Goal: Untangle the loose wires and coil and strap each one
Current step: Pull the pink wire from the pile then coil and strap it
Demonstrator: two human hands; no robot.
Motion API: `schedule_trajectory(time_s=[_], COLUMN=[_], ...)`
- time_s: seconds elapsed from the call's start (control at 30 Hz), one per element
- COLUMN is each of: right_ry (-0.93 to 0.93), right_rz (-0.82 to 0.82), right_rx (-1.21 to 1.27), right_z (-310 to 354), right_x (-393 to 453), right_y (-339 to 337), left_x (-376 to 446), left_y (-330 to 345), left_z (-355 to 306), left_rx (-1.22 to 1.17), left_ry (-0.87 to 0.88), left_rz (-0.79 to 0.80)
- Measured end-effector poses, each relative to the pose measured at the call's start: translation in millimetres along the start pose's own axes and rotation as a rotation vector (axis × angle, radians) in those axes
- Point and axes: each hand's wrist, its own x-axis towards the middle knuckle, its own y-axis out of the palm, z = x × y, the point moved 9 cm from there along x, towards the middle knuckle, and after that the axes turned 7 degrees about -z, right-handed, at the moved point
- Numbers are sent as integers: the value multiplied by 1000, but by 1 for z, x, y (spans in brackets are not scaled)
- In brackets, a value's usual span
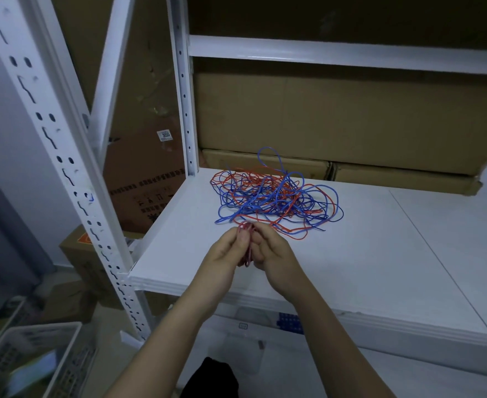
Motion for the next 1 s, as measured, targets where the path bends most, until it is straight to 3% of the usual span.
schedule_trajectory(time_s=[0.17, 0.33, 0.47, 0.57, 0.73, 0.9, 1.0], right_ry=[-149, -292, -390, -359, -264, -193, -142], right_rz=[-59, -170, -99, -24, -104, -399, -440], right_rx=[-244, -568, -748, -700, -366, -351, -362], right_z=[18, 26, 27, 25, 23, 15, 5], right_x=[-4, -8, -10, -11, -17, -26, -32], right_y=[-7, -3, 2, -2, -8, -17, -15], left_x=[-4, 7, 7, 6, 6, -1, -3], left_y=[-13, -24, -14, -12, -15, -11, -12], left_z=[-12, -8, -6, -8, -20, -16, -1], left_rx=[-20, 189, 452, 669, 616, 324, 204], left_ry=[21, 8, 64, 149, 257, 234, 175], left_rz=[42, -120, -80, -38, -114, -205, -293])
